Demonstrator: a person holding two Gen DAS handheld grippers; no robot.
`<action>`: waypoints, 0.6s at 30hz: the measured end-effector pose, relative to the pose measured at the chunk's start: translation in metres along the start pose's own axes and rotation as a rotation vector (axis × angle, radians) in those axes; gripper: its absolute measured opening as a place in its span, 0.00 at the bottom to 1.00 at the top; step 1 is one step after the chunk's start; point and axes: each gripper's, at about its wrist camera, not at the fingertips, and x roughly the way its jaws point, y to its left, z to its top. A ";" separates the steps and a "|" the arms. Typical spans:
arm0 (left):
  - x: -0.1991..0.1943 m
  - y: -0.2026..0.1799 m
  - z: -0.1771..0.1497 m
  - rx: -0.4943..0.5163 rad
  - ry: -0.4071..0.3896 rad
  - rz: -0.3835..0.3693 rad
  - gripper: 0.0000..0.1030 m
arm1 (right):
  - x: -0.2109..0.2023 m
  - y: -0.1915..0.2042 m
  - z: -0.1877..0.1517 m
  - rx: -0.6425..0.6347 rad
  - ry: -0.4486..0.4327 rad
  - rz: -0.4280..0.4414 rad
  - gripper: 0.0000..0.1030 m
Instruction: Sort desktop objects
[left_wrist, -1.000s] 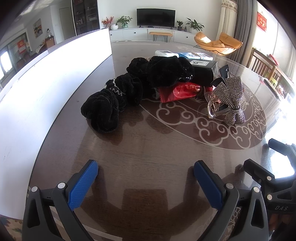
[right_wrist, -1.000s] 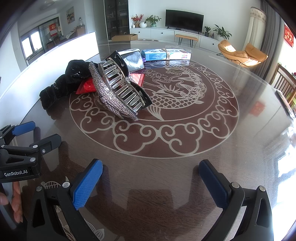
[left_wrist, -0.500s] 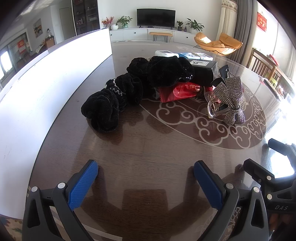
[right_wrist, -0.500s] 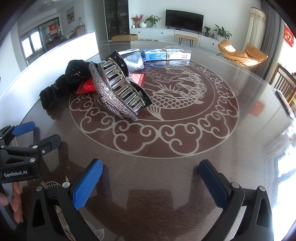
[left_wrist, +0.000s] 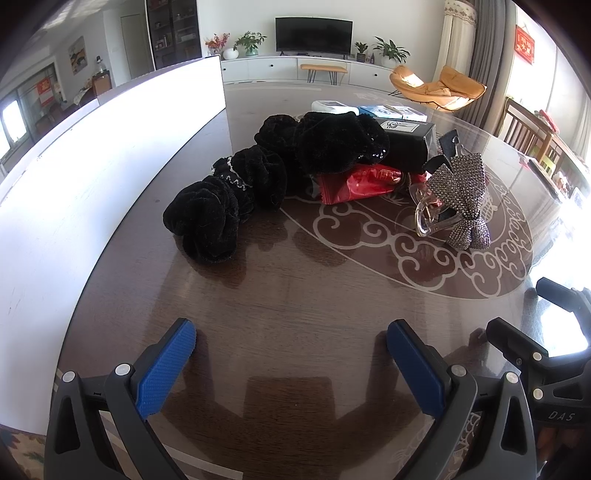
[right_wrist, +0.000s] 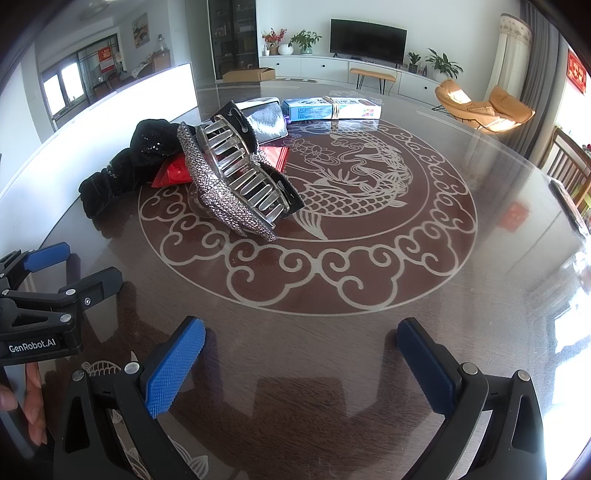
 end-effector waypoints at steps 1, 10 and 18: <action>0.000 0.000 0.000 0.000 0.000 0.000 1.00 | 0.000 0.000 0.000 0.000 0.000 0.000 1.00; 0.000 0.001 -0.001 -0.001 -0.001 0.002 1.00 | 0.000 0.000 0.000 0.000 0.000 0.000 1.00; 0.000 0.001 -0.001 -0.002 -0.001 0.003 1.00 | 0.000 0.000 0.000 0.000 0.000 0.000 1.00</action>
